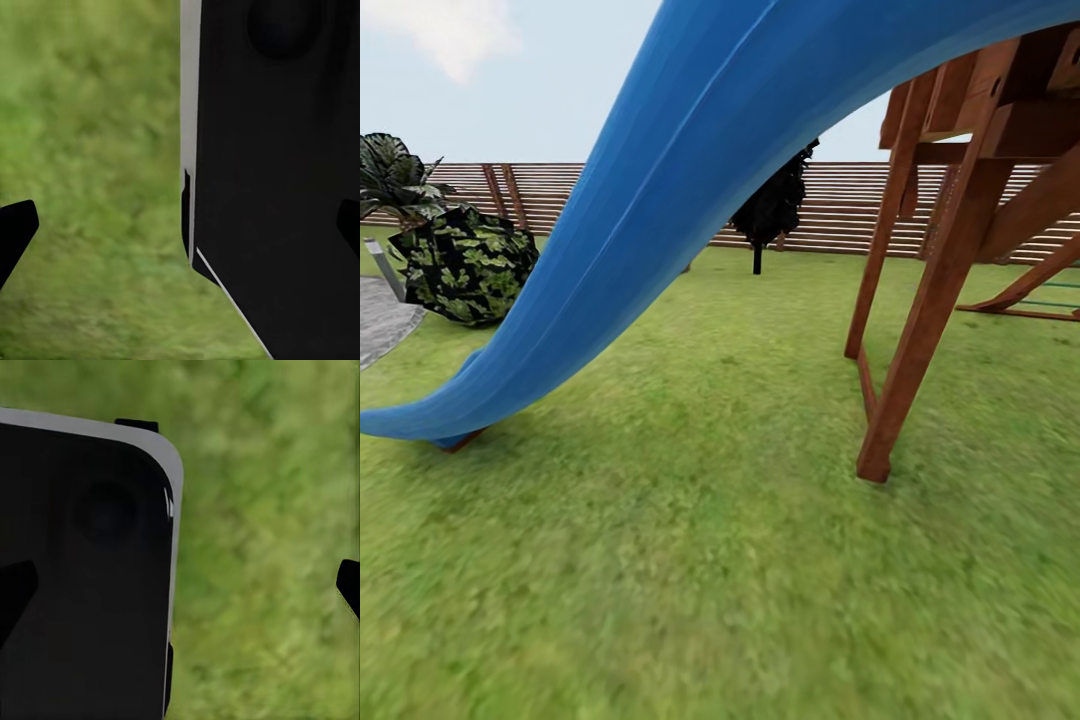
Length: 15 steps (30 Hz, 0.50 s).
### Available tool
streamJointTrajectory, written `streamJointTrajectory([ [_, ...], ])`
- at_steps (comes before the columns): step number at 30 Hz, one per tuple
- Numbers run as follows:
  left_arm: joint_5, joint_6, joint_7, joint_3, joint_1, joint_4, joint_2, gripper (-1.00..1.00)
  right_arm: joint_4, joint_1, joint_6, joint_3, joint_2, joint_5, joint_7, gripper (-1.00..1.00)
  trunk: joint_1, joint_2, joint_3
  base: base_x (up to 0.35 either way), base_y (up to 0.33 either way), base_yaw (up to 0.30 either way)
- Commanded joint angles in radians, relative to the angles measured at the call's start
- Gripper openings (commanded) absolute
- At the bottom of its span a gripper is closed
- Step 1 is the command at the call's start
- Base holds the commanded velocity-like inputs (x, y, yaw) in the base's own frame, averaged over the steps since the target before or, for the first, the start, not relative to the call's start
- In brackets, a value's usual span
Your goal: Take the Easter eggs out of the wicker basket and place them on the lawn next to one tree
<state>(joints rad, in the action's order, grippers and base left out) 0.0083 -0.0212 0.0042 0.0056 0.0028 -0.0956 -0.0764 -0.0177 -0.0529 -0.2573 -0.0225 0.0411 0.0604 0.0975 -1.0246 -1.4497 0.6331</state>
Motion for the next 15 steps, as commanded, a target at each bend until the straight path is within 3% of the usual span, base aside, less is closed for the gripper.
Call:
streamJointTrajectory([
  [1, 0.001, -0.002, 0.0, 0.0, 0.0, -0.001, 0.0, 1.0, 0.001, -0.001, -0.002, -0.002, -0.001, 0.008, 0.005, 1.0, 0.0, 0.0, 0.001, 0.232, 0.001, 0.0],
  [11, 0.001, -0.002, 0.0, -0.001, 0.0, -0.001, 0.0, 1.0, 0.001, -0.001, -0.002, -0.002, -0.001, 0.006, 0.005, 1.0, 0.0, 0.0, 0.001, 0.075, 0.0, 0.0],
  [15, 0.001, -0.002, 0.0, -0.001, 0.0, -0.001, 0.0, 1.0, 0.001, -0.001, -0.002, -0.002, -0.001, 0.007, 0.005, 1.0, 0.0, 0.0, 0.001, 0.205, 0.0, 0.0],
])
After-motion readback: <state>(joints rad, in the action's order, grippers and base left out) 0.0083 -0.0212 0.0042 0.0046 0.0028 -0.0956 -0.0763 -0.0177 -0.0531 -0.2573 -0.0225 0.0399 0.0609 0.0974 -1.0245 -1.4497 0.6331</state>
